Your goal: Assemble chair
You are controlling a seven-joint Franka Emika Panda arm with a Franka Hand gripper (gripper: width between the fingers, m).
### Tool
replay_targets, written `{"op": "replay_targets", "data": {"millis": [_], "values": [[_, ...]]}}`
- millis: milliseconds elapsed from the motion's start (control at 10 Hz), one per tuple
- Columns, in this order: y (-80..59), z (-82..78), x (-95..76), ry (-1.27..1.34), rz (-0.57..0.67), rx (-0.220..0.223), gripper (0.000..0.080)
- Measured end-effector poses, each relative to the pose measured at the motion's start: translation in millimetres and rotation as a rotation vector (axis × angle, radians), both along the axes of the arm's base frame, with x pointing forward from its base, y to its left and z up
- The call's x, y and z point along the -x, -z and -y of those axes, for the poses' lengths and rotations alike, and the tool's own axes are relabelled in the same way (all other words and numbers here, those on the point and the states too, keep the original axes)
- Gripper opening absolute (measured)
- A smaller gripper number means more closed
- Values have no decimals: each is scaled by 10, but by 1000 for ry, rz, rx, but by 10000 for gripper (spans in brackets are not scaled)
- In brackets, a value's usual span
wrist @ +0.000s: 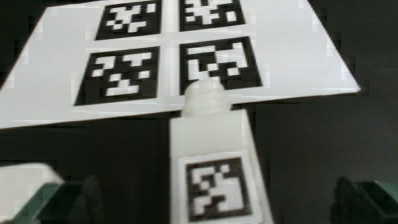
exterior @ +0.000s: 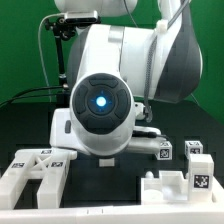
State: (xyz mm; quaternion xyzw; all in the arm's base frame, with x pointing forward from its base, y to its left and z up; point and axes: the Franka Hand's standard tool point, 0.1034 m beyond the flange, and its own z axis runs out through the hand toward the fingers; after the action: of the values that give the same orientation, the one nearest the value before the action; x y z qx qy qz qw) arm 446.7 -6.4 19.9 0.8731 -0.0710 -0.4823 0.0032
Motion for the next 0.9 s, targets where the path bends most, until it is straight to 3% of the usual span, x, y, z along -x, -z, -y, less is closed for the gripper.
{"op": "replay_targets", "data": {"millis": [400,500,600,700,800,900], "values": [[71,3,51,12,2,18,649],[71,9,51,13,2,18,529],[71,13,50,14,3,18,529],[71,17,50,15,3,18,345],[66,19,51,16,2,17,285],[66,21,51,17,2,17,285]]}}
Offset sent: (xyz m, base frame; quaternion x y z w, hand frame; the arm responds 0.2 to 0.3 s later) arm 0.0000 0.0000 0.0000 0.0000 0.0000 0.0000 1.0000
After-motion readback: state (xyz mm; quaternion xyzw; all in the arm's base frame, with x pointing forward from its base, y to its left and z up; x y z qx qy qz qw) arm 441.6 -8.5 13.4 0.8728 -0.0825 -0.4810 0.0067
